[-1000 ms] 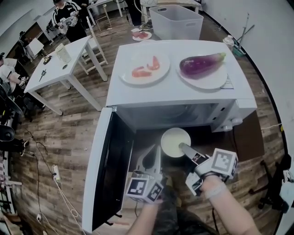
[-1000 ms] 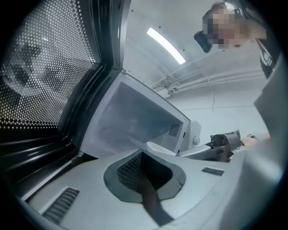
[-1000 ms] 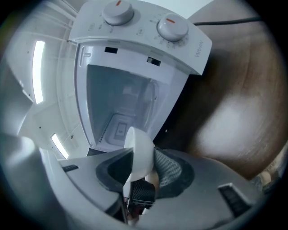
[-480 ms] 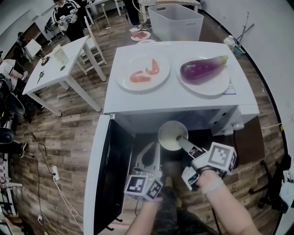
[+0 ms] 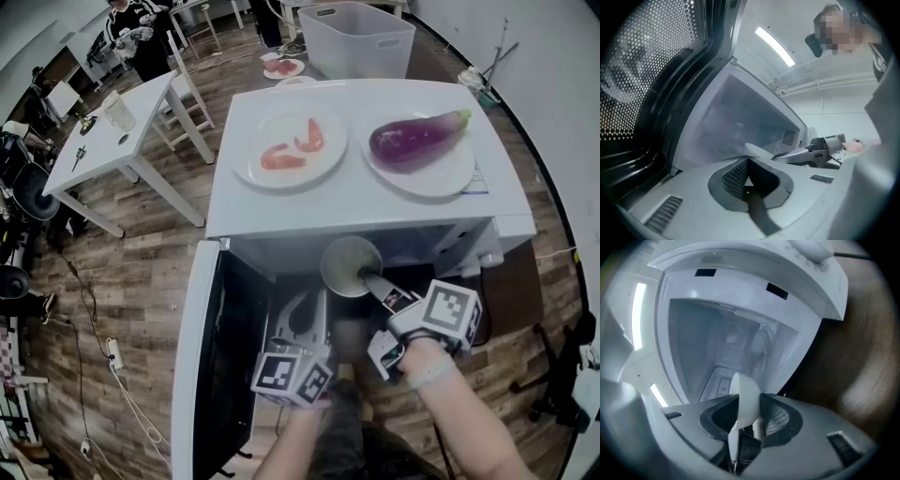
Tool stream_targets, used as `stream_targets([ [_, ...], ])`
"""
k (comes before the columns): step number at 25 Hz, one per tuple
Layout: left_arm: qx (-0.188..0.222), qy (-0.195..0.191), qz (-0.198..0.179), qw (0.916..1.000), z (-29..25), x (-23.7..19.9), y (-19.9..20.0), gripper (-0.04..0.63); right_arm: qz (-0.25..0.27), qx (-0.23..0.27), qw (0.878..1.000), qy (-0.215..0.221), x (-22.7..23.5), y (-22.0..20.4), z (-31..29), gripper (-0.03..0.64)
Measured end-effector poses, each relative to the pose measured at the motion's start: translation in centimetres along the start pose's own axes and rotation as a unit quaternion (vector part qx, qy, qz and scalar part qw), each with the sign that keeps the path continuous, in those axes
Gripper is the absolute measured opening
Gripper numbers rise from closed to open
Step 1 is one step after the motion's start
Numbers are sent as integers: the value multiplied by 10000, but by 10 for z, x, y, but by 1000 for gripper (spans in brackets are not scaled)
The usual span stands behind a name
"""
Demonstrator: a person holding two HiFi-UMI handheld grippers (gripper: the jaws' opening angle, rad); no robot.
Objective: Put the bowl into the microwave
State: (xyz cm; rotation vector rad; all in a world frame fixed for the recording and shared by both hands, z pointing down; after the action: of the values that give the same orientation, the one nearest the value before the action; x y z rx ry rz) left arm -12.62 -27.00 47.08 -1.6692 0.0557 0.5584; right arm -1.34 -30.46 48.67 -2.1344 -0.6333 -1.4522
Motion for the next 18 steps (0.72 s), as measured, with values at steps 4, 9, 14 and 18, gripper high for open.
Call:
stream_targets([
  [4,-50,-82,-34,9999,-1,4,-3,0,25,54,10000,-14,-1,3,-5,137],
  [9,-119,-208,-11,9997,0,10,-8,0,-10,104,9999,-9,-1,4,-10,137],
  [14,-160,-344,-121,9992,-1,17,-9,0,-84,208,9997,-63,-2,6,-13,137],
  [18,-139,-380,-157,9991,-6,18,-6,0,-168,249,9995,-30,-4,9,-15,138],
])
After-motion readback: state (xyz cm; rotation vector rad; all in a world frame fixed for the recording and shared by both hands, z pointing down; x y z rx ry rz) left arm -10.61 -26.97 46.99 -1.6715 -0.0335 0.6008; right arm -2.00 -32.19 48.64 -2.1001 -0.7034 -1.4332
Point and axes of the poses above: the fingertips, and each gripper's own axes: z backward along the fingers, x to its right, y out of its top, the point moved 3 cm from there along z, backward along the fingers, and after that the axes turned 2 degrees about -z, right-handed, at the moved point
